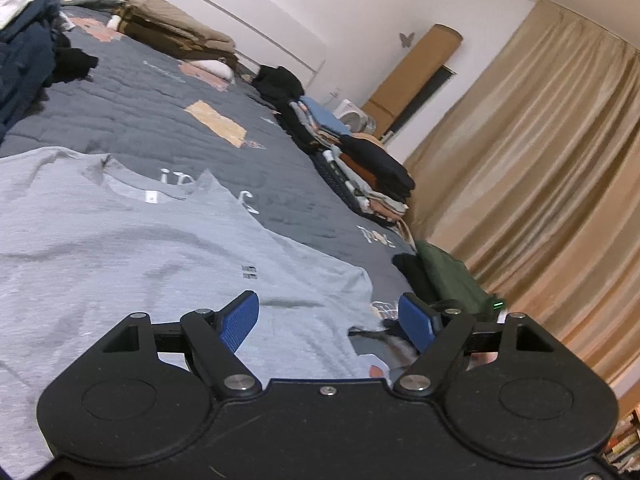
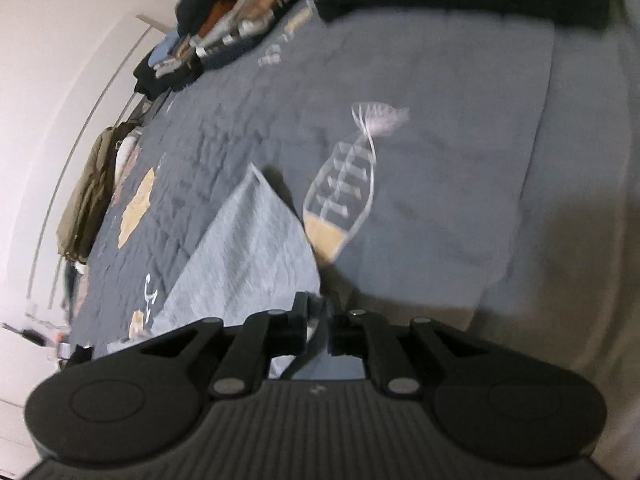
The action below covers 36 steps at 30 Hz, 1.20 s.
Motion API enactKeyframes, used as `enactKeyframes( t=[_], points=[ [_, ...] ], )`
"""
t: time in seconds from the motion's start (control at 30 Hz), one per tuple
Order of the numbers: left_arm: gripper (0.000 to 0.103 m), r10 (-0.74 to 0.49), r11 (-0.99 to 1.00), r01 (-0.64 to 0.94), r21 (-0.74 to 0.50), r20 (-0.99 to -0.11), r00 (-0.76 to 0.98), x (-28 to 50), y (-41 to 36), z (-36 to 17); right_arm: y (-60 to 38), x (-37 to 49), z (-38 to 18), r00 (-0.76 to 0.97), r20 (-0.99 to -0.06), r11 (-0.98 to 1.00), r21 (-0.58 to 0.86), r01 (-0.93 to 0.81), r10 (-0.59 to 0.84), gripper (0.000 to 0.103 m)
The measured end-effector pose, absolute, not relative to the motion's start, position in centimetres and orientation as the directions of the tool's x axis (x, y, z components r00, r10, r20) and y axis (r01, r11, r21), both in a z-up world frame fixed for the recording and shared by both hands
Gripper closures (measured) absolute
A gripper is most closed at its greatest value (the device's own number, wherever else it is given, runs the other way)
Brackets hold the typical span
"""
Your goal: Fold clothes
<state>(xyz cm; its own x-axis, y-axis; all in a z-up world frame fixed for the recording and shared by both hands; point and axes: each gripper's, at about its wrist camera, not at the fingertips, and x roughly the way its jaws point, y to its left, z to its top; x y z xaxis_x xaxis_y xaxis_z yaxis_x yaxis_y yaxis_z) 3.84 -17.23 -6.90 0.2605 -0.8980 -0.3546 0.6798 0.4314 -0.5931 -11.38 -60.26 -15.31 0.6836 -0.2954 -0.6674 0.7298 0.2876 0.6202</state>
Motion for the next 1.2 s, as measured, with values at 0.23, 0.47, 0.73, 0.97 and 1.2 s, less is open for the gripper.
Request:
enactKeyframes(
  t=[0.23, 0.47, 0.73, 0.97, 1.2],
  points=[
    [0.027, -0.844, 0.536, 0.638, -0.553, -0.382, 0.377, 4.7, -14.6, -7.0, -55.5, -9.4, -8.9, 0.815, -0.531, 0.578, 0.598, 0.555, -0.234, 0.059],
    [0.027, -0.707, 0.701, 0.492, -0.517, -0.411, 0.576, 6.1, -8.6, -7.4, -47.4, -5.5, -6.5, 0.895, -0.447, 0.752, 0.595, 0.285, 0.014, 0.051],
    [0.027, -0.47, 0.882, 0.367, -0.296, -0.483, 0.739, 5.7, 0.6, -6.8, -39.2, -2.5, -5.2, 0.873, -0.425, 0.801, 0.595, 0.069, 0.24, 0.048],
    [0.029, -0.385, 0.895, 0.442, -0.056, -0.595, 0.705, 6.4, 3.6, -10.1, -32.7, -1.1, -5.5, 0.811, -0.462, 0.826, 0.562, -0.047, 0.36, 0.047],
    [0.05, -0.438, 0.865, 0.497, -0.067, -0.581, 0.685, 9.5, 5.0, -11.9, -30.1, -0.2, -6.9, 0.768, -0.504, 0.832, 0.551, -0.068, 0.396, 0.046]
  ],
)
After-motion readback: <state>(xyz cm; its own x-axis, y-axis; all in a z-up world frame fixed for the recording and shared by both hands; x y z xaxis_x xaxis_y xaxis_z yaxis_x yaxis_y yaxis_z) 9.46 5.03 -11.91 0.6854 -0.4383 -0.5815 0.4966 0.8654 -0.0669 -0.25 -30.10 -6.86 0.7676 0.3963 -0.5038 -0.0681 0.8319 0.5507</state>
